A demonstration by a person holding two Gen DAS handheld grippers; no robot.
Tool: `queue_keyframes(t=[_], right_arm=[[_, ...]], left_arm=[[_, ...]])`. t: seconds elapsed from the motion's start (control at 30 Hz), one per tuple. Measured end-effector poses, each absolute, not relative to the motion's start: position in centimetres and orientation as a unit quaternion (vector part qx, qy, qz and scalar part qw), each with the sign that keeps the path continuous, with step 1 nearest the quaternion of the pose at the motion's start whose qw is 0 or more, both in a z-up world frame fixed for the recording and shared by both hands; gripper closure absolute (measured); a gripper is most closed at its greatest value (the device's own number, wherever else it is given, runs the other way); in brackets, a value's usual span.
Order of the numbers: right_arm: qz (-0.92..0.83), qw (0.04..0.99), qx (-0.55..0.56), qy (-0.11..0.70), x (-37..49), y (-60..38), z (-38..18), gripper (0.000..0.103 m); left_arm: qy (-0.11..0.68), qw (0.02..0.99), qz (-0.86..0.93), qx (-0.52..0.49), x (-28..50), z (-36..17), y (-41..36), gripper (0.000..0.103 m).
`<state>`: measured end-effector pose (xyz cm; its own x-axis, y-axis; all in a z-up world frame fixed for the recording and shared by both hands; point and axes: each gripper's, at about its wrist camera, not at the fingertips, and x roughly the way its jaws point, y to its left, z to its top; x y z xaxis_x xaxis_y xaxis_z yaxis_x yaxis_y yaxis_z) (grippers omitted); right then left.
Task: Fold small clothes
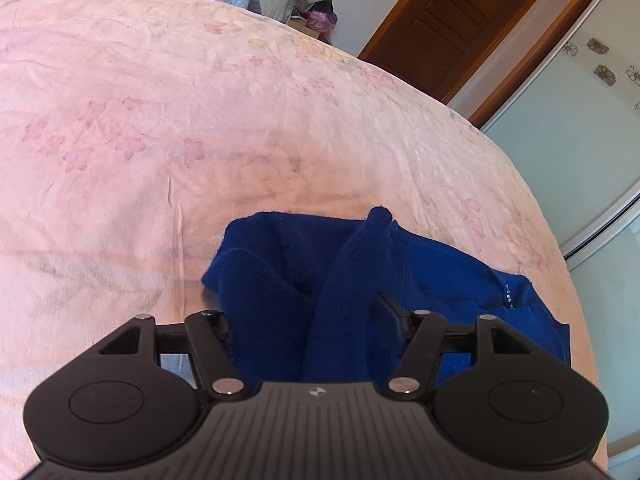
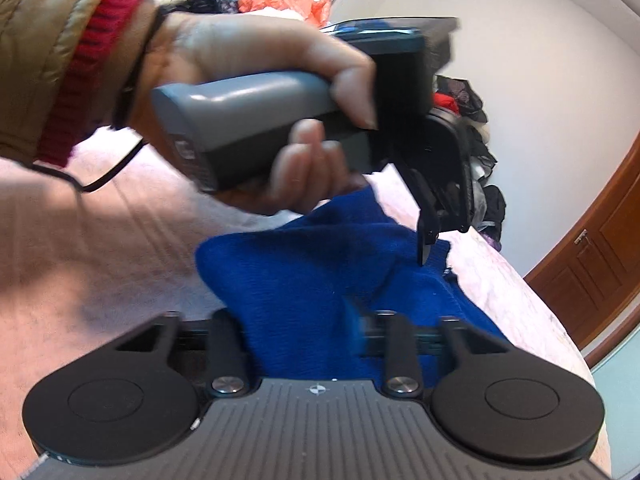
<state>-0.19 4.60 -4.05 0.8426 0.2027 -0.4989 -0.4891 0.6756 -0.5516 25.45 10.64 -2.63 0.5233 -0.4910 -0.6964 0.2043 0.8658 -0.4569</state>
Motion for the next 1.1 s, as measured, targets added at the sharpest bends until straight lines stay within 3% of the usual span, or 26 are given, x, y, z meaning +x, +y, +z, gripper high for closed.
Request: queue_keyframes(t=[0.07, 0.17, 0.27, 0.53, 1.1], right_arm=[[0.198, 0.889, -0.363, 0.198, -0.9, 4.9, -4.2, 0.083], [0.209, 0.891, -0.348, 0.202, -1.3, 4.5, -3.9, 0.085], [0.224, 0.9, -0.304, 0.218, -1.3, 3.4, -2.9, 0.09], [0.246, 0.916, -0.209, 0.237, -2.2, 0.3, -0.4, 0.093], [0.268, 0.938, -0.016, 0.221, -3.5, -8.3, 2.3, 0.093]], left_arm=[[0.445, 0.864, -0.186, -0.144, 25.3, -2.5, 10.3, 0.065], [0.441, 0.873, -0.164, -0.13, 24.8, -2.3, 9.9, 0.081], [0.431, 0.885, -0.143, -0.105, 23.8, -1.7, 9.1, 0.088], [0.392, 0.913, -0.115, -0.01, 21.3, 0.8, 6.1, 0.09], [0.366, 0.924, -0.107, 0.027, 19.1, 5.1, 2.5, 0.09]])
